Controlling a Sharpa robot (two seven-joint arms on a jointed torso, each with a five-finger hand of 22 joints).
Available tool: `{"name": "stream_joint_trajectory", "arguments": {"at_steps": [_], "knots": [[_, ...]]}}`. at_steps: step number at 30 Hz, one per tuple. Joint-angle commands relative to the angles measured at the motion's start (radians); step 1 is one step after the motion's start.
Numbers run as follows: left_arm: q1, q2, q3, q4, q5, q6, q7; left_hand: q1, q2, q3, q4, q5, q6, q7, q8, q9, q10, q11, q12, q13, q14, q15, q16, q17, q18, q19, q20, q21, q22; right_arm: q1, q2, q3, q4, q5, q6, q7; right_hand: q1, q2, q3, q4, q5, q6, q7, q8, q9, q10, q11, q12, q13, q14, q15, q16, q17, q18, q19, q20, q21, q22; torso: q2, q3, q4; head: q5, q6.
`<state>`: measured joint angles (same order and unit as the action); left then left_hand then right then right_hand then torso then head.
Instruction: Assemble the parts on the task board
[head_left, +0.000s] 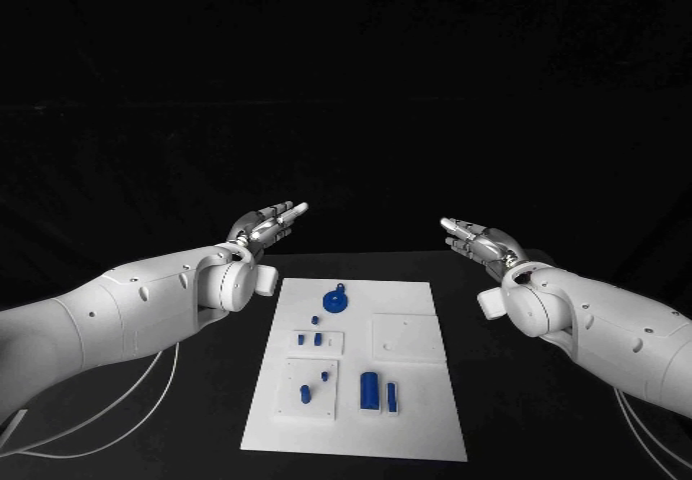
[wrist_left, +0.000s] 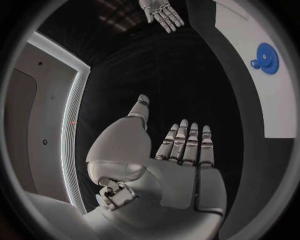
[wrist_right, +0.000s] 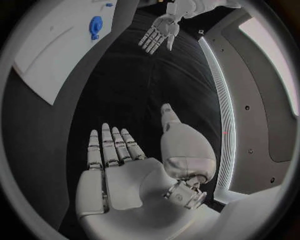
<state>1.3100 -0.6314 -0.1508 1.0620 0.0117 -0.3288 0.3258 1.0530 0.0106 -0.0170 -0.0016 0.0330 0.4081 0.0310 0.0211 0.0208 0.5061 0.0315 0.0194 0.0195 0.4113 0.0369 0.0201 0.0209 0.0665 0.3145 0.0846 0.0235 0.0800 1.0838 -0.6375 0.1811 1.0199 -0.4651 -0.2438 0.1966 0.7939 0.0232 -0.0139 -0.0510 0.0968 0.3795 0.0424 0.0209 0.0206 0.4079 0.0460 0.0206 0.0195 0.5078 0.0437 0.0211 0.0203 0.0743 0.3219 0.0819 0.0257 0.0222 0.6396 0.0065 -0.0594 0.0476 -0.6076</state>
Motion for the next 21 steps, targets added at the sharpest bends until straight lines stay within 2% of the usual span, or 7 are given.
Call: {"name": "stream_joint_trajectory", "arguments": {"at_steps": [1, 2, 3, 5, 10, 17, 21], "knots": [[-0.021, -0.011, 0.011, 0.046, -0.003, -0.058, 0.029, -0.334, -0.011, 0.017, 0.002, -0.033, -0.408, -0.031, -0.021, -0.021, -0.506, -0.031, -0.019, -0.02, -0.411, -0.037, -0.02, -0.021, -0.066, -0.314, -0.085, -0.023, -0.08, -0.002, -0.009, -0.011, 0.046, 0.053, -0.061, 0.043, -0.794, -0.023, 0.014, 0.051, -0.097, -0.38, -0.042, -0.021, -0.021, -0.408, -0.046, -0.021, -0.02, -0.508, -0.044, -0.021, -0.02, -0.074, -0.322, -0.082, -0.026, -0.022, -0.032, -0.0025, 0.0197, -0.015, 0.002], [-0.031, -0.016, 0.017, 0.065, -0.004, -0.073, 0.036, -1.053, -0.011, 0.017, 0.002, -0.033, -0.408, -0.031, -0.021, -0.021, -0.506, -0.031, -0.019, -0.02, -0.411, -0.037, -0.02, -0.021, -0.066, -0.314, -0.085, -0.023, -0.08, -0.003, -0.014, -0.017, 0.065, 0.068, -0.078, 0.054, -0.794, -0.023, 0.014, 0.051, -0.097, -0.38, -0.042, -0.021, -0.021, -0.408, -0.046, -0.021, -0.02, -0.508, -0.044, -0.021, -0.02, -0.074, -0.322, -0.082, -0.026, -0.022, -0.041, -0.0031, 0.0255, -0.019, 0.003], [-0.047, -0.026, 0.027, 0.097, -0.004, -0.1, 0.047, -1.053, -0.011, 0.017, 0.002, -0.033, -0.408, -0.031, -0.021, -0.021, -0.506, -0.031, -0.019, -0.02, -0.411, -0.037, -0.02, -0.021, -0.066, -0.314, -0.085, -0.023, -0.08, -0.005, -0.022, -0.028, 0.097, 0.095, -0.108, 0.071, -0.794, -0.023, 0.014, 0.051, -0.097, -0.38, -0.042, -0.021, -0.021, -0.408, -0.046, -0.021, -0.02, -0.508, -0.044, -0.021, -0.02, -0.074, -0.322, -0.082, -0.026, -0.022, -0.055, -0.004, 0.0345, -0.027, 0.004], [-0.072, -0.04, 0.041, 0.145, -0.005, -0.14, 0.065, -1.053, -0.011, 0.017, 0.002, -0.033, -0.408, -0.031, -0.021, -0.021, -0.506, -0.031, -0.019, -0.02, -0.411, -0.037, -0.02, -0.021, -0.066, -0.314, -0.085, -0.023, -0.08, -0.008, -0.035, -0.045, 0.145, 0.134, -0.153, 0.098, -0.794, -0.023, 0.014, 0.051, -0.097, -0.38, -0.042, -0.021, -0.021, -0.408, -0.046, -0.021, -0.02, -0.508, -0.044, -0.021, -0.02, -0.074, -0.322, -0.082, -0.026, -0.022, -0.071, -0.005, 0.0442, -0.035, 0.006], [-0.158, -0.089, 0.091, 0.31, -0.008, -0.277, 0.123, -1.053, -0.011, 0.017, 0.002, -0.033, -0.408, -0.031, -0.021, -0.021, -0.506, -0.031, -0.019, -0.02, -0.411, -0.037, -0.02, -0.021, -0.066, -0.314, -0.085, -0.023, -0.08, -0.019, -0.08, -0.101, 0.313, 0.271, -0.307, 0.192, -0.794, -0.023, 0.014, 0.051, -0.097, -0.38, -0.042, -0.021, -0.021, -0.408, -0.046, -0.021, -0.02, -0.508, -0.044, -0.021, -0.02, -0.074, -0.322, -0.082, -0.026, -0.022, -0.094, -0.0064, 0.0587, -0.047, 0.007], [-0.237, -0.136, 0.138, 0.464, -0.011, -0.405, 0.179, -1.053, -0.011, 0.017, 0.002, -0.033, -0.408, -0.031, -0.021, -0.021, -0.506, -0.031, -0.019, -0.02, -0.411, -0.037, -0.02, -0.021, -0.066, -0.314, -0.085, -0.023, -0.08, -0.03, -0.126, -0.16, 0.487, 0.413, -0.468, 0.288, -0.794, -0.023, 0.014, 0.051, -0.097, -0.38, -0.042, -0.021, -0.021, -0.408, -0.046, -0.021, -0.02, -0.508, -0.044, -0.021, -0.02, -0.074, -0.322, -0.082, -0.026, -0.022, -0.095, -0.0065, 0.0594, -0.048, 0.008], [-0.256, -0.147, 0.149, 0.501, -0.012, -0.435, 0.192, -1.053, -0.011, 0.017, 0.002, -0.033, -0.408, -0.031, -0.021, -0.021, -0.506, -0.031, -0.019, -0.02, -0.411, -0.037, -0.02, -0.021, -0.066, -0.314, -0.085, -0.023, -0.08, -0.033, -0.138, -0.176, 0.534, 0.452, -0.511, 0.314, -0.794, -0.023, 0.014, 0.051, -0.097, -0.38, -0.042, -0.021, -0.021, -0.408, -0.046, -0.021, -0.02, -0.508, -0.044, -0.021, -0.02, -0.074, -0.322, -0.082, -0.026, -0.022, -0.095, -0.0065, 0.0594, -0.048, 0.008]]}}
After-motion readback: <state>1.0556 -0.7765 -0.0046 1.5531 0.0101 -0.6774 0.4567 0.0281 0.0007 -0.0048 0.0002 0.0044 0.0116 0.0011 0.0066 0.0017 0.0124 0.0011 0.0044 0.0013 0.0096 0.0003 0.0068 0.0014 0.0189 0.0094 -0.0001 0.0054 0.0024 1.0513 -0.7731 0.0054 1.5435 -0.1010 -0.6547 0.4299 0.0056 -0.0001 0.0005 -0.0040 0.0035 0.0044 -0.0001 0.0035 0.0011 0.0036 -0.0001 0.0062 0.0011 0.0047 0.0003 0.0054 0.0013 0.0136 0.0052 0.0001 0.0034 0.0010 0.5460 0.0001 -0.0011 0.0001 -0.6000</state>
